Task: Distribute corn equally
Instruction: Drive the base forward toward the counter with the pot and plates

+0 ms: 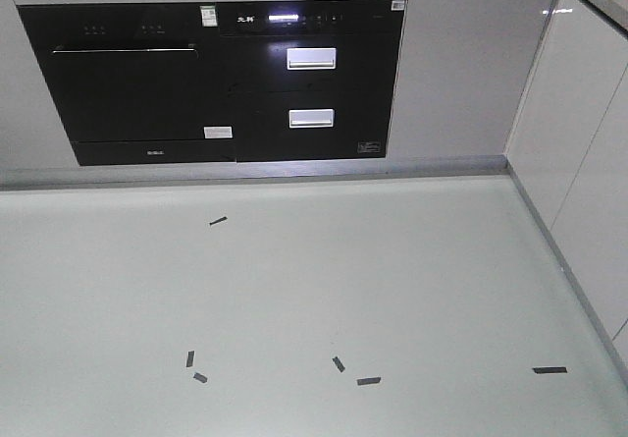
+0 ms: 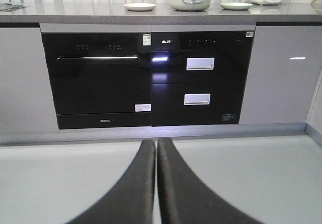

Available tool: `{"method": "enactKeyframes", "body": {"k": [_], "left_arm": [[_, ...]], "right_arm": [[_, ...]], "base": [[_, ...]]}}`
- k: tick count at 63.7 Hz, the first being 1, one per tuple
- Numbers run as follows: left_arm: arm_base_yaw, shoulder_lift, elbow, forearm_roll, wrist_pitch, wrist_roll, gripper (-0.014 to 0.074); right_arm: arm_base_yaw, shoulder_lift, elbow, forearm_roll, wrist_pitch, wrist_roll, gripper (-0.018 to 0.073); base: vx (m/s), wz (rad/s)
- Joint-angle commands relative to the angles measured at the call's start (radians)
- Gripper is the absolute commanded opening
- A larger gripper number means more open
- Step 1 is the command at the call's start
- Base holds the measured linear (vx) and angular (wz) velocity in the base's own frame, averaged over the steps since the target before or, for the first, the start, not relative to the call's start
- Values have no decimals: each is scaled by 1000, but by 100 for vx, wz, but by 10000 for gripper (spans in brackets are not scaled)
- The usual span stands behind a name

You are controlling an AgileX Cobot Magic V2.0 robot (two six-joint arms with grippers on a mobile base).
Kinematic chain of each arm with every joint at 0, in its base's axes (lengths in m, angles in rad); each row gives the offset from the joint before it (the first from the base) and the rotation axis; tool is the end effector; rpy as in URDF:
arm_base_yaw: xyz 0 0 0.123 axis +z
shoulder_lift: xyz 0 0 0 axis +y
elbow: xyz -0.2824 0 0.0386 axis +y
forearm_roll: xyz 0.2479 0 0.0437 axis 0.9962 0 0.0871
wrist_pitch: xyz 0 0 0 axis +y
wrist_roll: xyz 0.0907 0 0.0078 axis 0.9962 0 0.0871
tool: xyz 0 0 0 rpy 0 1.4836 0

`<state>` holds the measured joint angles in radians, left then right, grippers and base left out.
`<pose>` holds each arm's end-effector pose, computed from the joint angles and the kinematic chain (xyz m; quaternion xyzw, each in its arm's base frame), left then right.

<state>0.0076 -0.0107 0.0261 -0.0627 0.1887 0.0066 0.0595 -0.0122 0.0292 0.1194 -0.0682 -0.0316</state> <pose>0.0561 -0.0007 0.1877 -0.0195 0.7468 -0.0201 0.6644 0.0559 0.0026 0.2100 0.0123 0.6566 0.0527 0.7523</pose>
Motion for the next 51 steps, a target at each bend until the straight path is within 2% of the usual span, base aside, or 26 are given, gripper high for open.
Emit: {"method": "enactKeyframes", "body": {"k": [1,51], "left_arm": [[-3,-17,15,-2,-77,-7,-6],[-3,-17,15,-2,-77,-7,-6]], "right_arm": [[-6,-3,7,-8,-68,-11,-3],[-6,-3,7,-8,-68,-11,-3]], "base": [[0,0],[2,1]]}}
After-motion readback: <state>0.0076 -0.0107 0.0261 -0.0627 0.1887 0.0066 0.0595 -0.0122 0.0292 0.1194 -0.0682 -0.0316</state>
